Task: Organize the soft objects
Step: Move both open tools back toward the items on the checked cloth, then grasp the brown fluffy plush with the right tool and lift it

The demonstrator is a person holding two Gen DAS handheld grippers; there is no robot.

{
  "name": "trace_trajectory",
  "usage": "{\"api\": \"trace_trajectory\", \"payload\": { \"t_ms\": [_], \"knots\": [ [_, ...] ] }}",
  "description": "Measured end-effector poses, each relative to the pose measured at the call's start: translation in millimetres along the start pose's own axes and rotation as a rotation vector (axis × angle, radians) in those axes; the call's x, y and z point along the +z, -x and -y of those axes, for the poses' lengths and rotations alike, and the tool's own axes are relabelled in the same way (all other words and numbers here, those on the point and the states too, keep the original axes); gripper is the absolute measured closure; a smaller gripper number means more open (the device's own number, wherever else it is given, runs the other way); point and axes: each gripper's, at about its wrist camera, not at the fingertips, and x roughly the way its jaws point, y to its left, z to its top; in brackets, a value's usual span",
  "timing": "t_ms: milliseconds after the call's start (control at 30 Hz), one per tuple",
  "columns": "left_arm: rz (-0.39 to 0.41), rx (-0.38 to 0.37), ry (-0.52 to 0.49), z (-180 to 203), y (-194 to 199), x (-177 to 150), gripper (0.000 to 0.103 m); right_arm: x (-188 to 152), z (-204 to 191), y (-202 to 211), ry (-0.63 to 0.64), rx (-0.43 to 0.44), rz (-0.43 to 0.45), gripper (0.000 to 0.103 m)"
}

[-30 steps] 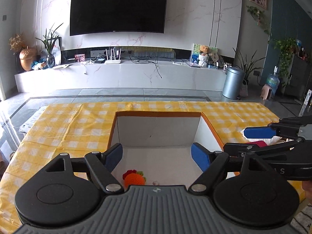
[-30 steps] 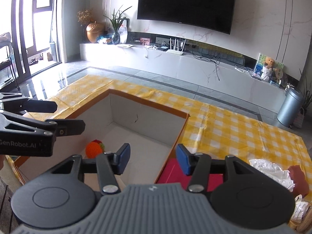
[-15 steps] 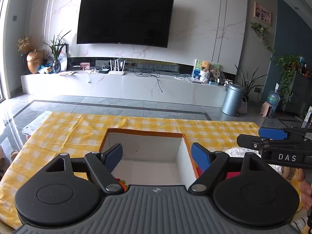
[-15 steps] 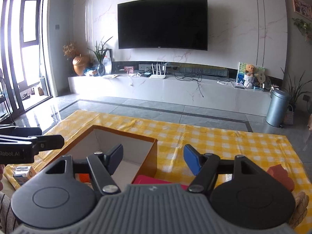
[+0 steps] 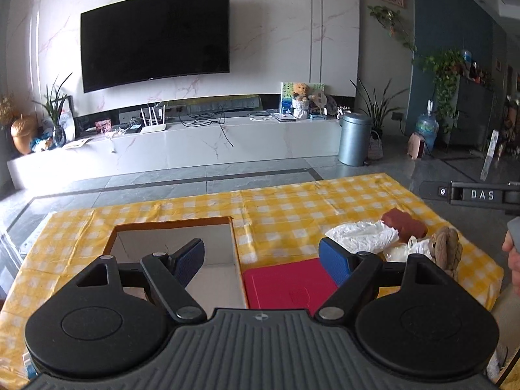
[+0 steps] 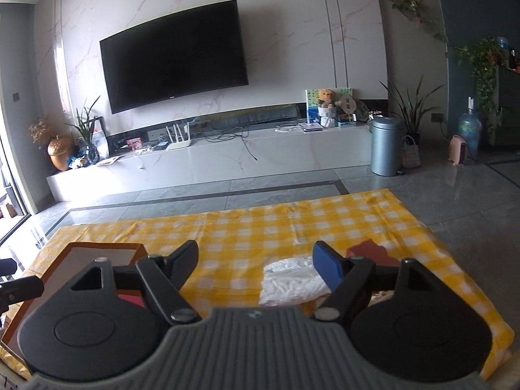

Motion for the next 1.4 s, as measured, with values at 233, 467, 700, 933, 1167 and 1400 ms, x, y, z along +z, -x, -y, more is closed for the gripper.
{"api": "trace_trajectory", "payload": {
  "t_ms": [233,467,700,933,1167,1400],
  "knots": [
    [-0.080,-0.101,-0.079,58,-31,-1,0.009,-20,60,-19,-0.130,-0.042,-0.058,0.024],
    [-0.161,-0.142,-0.114,97,-66,-8,0.009,-47,114,-57,-0.250,-0.210,-0.159,0.014],
    [-0.178,-0.093,-0.126,113,-82,-17,0.009,-69,136,-90,-0.337,-0.151,-0.259,0.003],
    [-0.166,-0.062,-0.173,118,-78,-19,0.009,-86,155,-106,-0.401,-0.243,-0.313,0.003],
    [-0.184,-0.074,-0.171,109,-74,-20,0.009,-101,201,-117,-0.637,-0.118,-0.281,0.003],
    [-0.153,-0.009,-0.208,101,-66,-19,0.009,-104,211,-105,-0.749,-0.087,-0.270,0.037]
  ]
}}
